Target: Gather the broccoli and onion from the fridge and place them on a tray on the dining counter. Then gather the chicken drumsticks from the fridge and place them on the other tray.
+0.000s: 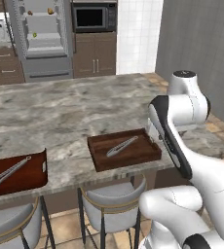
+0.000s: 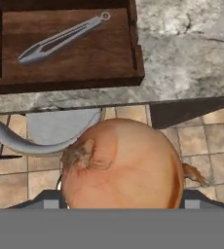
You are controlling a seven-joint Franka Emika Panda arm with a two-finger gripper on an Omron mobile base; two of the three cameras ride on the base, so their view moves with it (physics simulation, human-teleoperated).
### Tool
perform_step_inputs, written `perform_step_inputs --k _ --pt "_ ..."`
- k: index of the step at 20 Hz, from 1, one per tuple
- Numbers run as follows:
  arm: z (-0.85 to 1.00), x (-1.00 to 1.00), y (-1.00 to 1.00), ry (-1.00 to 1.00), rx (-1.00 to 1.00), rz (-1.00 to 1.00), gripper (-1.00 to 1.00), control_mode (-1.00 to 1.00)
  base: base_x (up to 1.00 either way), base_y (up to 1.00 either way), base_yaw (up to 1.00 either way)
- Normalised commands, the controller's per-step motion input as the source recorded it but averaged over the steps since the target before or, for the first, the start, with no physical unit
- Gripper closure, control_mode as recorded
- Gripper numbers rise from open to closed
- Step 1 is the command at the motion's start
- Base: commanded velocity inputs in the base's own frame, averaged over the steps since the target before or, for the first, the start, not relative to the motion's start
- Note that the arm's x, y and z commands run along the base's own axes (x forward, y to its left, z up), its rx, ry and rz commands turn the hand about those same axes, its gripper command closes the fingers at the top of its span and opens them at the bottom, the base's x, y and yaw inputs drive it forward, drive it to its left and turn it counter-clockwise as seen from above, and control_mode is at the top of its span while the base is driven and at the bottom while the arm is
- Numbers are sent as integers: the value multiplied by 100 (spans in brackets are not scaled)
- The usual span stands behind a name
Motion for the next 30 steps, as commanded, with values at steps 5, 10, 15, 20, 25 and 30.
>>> perform_step_inputs --k 5,10,15,20,25,30 --pt "-41 93 -14 22 2 39 100 -100 0 0 0" --pt "-68 92 12 0 4 17 100 -100 0 0 0" --pt "-55 75 23 1 -2 1 100 -100 0 0 0" --pt "-44 55 24 0 0 -3 100 -100 0 0 0" --pt "-64 33 3 0 0 -9 100 -100 0 0 0" --pt "-50 4 -2 0 0 -2 100 -100 0 0 0"
